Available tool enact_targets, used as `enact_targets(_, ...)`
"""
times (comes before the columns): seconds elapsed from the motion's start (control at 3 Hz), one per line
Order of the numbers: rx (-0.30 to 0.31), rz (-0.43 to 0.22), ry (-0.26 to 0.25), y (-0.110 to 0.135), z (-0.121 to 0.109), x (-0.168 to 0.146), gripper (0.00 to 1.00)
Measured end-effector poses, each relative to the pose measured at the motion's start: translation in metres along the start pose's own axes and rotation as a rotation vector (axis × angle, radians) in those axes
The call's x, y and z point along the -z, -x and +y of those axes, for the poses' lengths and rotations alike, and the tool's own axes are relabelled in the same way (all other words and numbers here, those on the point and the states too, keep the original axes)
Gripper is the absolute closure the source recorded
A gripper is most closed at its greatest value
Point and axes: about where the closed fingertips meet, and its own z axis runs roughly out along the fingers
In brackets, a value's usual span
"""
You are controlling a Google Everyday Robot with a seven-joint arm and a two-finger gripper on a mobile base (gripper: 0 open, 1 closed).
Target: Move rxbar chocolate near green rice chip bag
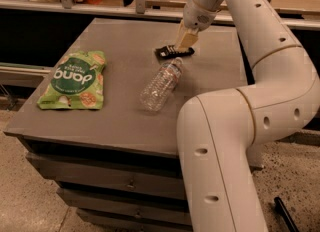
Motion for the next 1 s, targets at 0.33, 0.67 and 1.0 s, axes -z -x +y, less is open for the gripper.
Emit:
enact_targets(0.33, -0.048, -0.029, -0.032, -0.006, 0.0, 0.012, 0.47)
enact_targets(0.67, -0.122, -0.074, -0.074, -0.01, -0.003, 0.027, 0.24)
enact_targets(1.0, -0.181, -0.09, -0.083, -0.011, -0.002, 0.033, 0.02)
